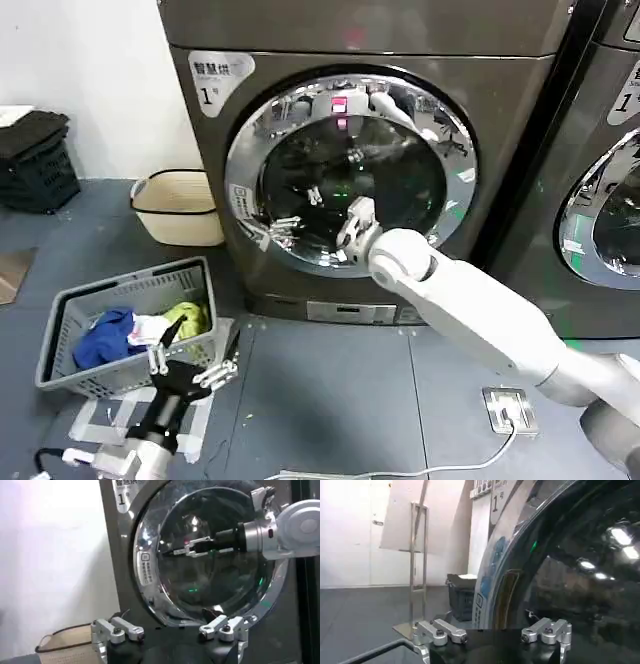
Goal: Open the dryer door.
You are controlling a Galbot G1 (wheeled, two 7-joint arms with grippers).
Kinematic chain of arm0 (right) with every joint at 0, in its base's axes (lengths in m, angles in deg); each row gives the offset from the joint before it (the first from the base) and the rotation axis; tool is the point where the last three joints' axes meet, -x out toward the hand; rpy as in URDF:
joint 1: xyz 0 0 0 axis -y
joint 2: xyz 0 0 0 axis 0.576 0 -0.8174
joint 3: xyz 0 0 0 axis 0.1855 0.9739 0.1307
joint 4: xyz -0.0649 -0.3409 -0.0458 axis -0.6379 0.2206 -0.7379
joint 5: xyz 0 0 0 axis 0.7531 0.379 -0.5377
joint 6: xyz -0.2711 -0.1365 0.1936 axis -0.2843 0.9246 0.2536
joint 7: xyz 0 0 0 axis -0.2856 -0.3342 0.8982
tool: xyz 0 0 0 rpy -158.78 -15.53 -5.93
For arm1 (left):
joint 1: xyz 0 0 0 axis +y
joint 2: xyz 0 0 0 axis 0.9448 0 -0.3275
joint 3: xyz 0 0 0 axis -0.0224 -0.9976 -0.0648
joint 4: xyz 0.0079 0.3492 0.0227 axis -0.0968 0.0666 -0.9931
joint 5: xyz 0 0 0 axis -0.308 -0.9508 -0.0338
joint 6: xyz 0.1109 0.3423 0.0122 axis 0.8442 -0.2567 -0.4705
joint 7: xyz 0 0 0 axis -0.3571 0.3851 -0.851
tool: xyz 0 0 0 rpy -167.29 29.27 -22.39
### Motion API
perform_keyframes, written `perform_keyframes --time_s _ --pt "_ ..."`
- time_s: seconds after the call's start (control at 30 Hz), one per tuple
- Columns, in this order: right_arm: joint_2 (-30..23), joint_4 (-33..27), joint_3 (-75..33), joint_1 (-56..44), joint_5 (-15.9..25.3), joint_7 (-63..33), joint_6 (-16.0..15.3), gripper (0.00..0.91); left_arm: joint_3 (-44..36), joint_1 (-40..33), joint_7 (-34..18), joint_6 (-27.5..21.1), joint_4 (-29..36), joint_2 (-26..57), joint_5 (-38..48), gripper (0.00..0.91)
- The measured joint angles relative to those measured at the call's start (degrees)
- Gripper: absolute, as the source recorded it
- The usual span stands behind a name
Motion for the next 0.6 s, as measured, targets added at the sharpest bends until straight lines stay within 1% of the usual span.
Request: perform_keyframes --time_s 0.6 --pt "-6.0 -6.3 1.0 1.5 0.1 1.4 0.0 0.907 0.2 0.2 0.0 0.0 0.4 0.0 0.2 0.907"
